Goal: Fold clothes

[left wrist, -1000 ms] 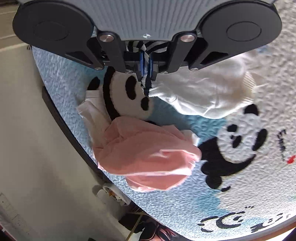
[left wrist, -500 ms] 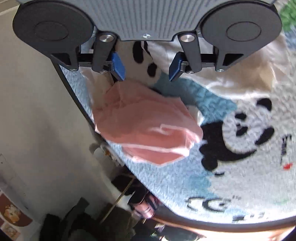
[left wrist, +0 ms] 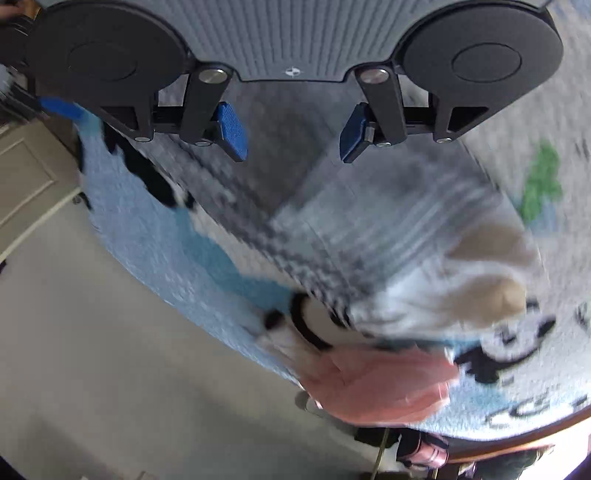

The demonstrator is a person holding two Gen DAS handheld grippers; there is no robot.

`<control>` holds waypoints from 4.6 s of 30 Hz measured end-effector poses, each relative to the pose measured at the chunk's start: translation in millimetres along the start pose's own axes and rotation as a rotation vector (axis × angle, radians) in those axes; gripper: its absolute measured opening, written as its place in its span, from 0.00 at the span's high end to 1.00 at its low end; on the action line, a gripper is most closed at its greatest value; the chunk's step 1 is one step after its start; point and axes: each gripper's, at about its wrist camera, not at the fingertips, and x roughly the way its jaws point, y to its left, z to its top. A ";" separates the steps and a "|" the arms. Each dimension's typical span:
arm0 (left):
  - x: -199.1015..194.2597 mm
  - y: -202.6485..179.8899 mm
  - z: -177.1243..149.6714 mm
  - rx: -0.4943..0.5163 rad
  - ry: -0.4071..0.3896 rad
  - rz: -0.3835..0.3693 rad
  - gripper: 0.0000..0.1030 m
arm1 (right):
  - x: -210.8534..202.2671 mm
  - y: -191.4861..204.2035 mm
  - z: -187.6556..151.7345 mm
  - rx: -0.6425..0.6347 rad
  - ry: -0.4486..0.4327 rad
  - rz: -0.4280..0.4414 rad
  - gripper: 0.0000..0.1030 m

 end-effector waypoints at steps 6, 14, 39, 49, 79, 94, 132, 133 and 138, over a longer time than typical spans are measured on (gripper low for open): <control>9.4 -49.3 -80.2 -0.133 0.027 0.040 0.41 | 27.2 8.8 17.9 -0.183 0.072 0.091 0.96; 10.5 -87.4 -93.2 -0.221 0.043 0.179 0.38 | 48.6 -74.8 28.6 -0.077 0.150 0.211 0.98; 32.0 -164.2 -101.4 -0.484 0.043 0.446 0.27 | 95.7 -89.0 49.3 -0.197 0.055 0.540 1.00; 33.1 -160.1 -97.0 -0.466 0.076 0.399 0.21 | 74.5 -68.3 58.4 -0.241 0.045 0.542 0.81; -21.4 -170.8 -201.0 -1.014 -0.133 0.240 0.28 | 120.5 -207.4 8.1 0.065 0.553 0.959 0.71; 4.1 -170.5 -195.9 -1.074 -0.012 0.104 0.26 | 134.5 -180.6 0.2 0.048 0.687 1.086 0.73; -105.0 -236.4 -168.9 -1.311 -0.008 0.053 0.92 | 34.9 -217.8 55.2 -0.021 0.894 1.002 0.91; -111.3 -226.4 -157.2 -1.307 -0.036 0.053 0.92 | 36.0 -212.3 73.3 0.001 0.874 1.014 0.91; -132.5 -151.8 -92.2 -1.334 -0.180 0.032 0.91 | 55.9 -175.6 168.5 0.140 0.770 1.068 0.91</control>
